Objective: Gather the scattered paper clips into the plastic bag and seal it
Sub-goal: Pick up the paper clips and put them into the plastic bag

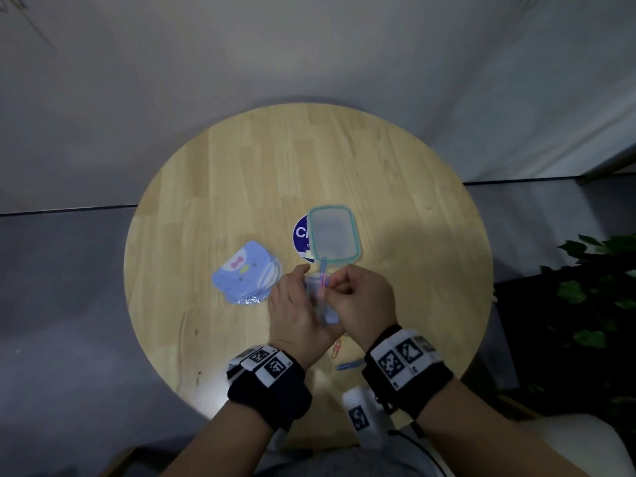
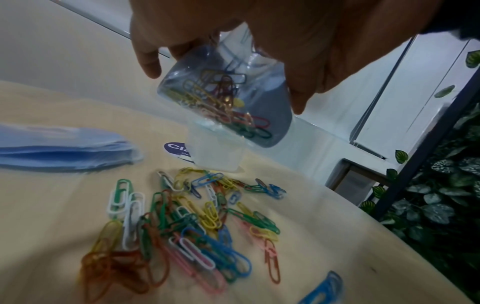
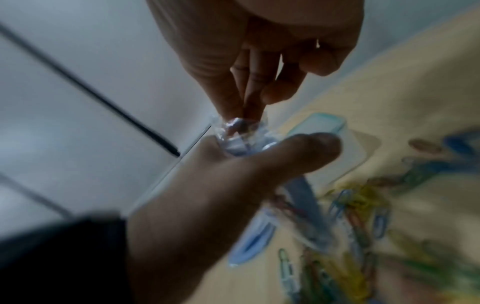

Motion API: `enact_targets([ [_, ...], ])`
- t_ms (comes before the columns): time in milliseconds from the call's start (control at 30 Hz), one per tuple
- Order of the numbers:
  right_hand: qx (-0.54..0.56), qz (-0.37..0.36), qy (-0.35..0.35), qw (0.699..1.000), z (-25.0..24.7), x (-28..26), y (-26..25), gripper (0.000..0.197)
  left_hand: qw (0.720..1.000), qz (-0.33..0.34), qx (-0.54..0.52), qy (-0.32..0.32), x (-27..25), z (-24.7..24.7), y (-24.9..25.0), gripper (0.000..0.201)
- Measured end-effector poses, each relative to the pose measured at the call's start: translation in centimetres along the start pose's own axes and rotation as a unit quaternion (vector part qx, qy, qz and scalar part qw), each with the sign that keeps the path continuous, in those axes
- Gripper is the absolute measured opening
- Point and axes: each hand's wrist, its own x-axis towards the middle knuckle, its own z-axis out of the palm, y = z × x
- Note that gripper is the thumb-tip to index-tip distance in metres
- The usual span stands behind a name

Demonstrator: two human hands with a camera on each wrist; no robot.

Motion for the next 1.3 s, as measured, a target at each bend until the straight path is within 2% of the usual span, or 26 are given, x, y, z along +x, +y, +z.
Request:
enact_targets([
  [67,-0.087,-0.04,-0.037,0.995,-0.3,-1.0,0.1,0.01,1.0,-0.004,-0.016,0.007,-0.1,-0.1,-0.1,0.074],
  [133,-0.12,-0.075,-0.057,0.988,-0.8,-1.9,0.3,0.009,1.0,0.004,-0.015,0.003,-0.4,-0.2,-0.4,0.075],
  [233,-0.083,-0.111,0.007,0.99,-2.0,-1.5,1.4,0.005,1.0,0.004,0.002,-0.018,-0.7,-0.1,-1.4,0.088],
  [300,-0.09,-0.081,0.039,0.992,-2.9,0.5,3.7,0.005,0.998,-0.022,-0.002,-0.052,-0.9,0.0,-2.7,0.087],
  [333,-0.123,-0.052,0.028,0.991,-3.2,1.7,5.2,0.014,0.996,-0.034,0.002,-0.077,-1.0,0.0,-3.3,0.083],
  [433,-0.249,0.033,-0.07,0.965,-3.3,5.1,9.3,0.047,0.993,-0.043,0.019,-0.105,-1.1,-0.3,-4.4,0.074],
  [533,-0.31,0.033,-0.103,0.945,-1.9,6.7,10.8,0.058,0.996,-0.016,-0.027,-0.086,-1.1,-1.2,-3.6,0.043],
  [567,-0.325,0.022,-0.115,0.938,-1.2,6.8,10.8,0.063,0.996,-0.009,-0.035,-0.084,-1.2,-1.5,-3.5,0.041],
  [633,-0.345,-0.013,-0.139,0.928,0.2,6.6,10.5,0.066,0.994,-0.025,-0.03,-0.104,-1.6,-1.7,-4.0,0.047],
  [767,-0.379,-0.084,-0.135,0.912,2.3,5.0,10.0,0.036,0.99,-0.062,-0.016,-0.123,-2.7,-1.6,-5.6,0.074],
  [933,-0.401,-0.094,-0.139,0.901,3.1,4.1,10.1,0.029,0.995,-0.05,0.004,-0.089,-2.8,-1.4,-4.9,0.087],
  [1033,-0.362,-0.057,-0.142,0.92,2.0,4.2,10.1,0.024,0.994,-0.064,-0.013,-0.09,-2.1,-1.0,-5.1,0.08],
  [1133,-0.243,-0.015,-0.096,0.965,0.3,4.0,9.5,0.013,0.996,-0.04,0.017,-0.072,-2.0,-0.9,-4.3,0.083],
  [1233,-0.046,0.03,-0.047,0.997,-1.3,2.7,6.7,0.005,0.996,-0.043,0.03,-0.074,-1.8,-0.5,-3.6,0.092],
  [1300,0.129,0.066,-0.079,0.986,-2.2,1.7,4.1,0.011,0.993,-0.059,0.008,-0.105,-1.3,0.1,-4.0,0.076],
])
